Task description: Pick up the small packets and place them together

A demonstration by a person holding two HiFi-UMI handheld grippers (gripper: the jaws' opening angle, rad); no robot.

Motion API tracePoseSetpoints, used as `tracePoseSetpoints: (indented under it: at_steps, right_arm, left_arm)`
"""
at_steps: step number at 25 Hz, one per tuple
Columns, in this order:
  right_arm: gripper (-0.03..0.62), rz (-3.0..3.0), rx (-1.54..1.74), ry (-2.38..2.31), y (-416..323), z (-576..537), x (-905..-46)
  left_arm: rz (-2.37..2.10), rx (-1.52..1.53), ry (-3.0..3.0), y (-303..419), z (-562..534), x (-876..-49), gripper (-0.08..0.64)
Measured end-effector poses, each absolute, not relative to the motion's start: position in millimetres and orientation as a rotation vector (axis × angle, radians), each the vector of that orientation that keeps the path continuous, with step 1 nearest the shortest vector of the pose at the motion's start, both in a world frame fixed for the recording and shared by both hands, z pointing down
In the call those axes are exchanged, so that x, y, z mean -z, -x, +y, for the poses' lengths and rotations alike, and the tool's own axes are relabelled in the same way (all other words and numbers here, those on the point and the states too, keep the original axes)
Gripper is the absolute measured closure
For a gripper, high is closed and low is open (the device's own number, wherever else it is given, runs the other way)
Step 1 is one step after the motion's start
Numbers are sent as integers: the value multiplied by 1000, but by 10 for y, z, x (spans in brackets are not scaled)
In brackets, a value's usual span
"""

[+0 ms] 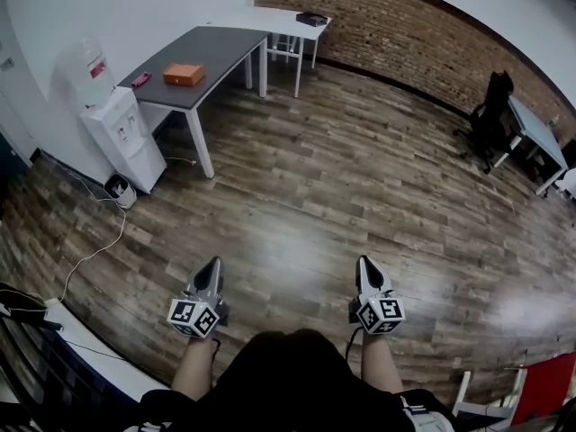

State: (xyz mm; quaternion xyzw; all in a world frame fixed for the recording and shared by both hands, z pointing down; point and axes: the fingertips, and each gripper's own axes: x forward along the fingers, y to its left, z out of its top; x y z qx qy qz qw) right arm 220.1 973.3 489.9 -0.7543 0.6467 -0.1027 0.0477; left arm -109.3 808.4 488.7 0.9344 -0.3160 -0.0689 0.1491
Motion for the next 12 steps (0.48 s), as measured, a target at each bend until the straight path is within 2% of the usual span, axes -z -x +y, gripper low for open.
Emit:
tracePoseSetpoints:
  at_steps: [12]
  right_arm:
    - [589,2134,420,2187,-2198,8847,-5146]
  left_arm:
    - [-1034,200,-2579,1166,7650,-5090,561]
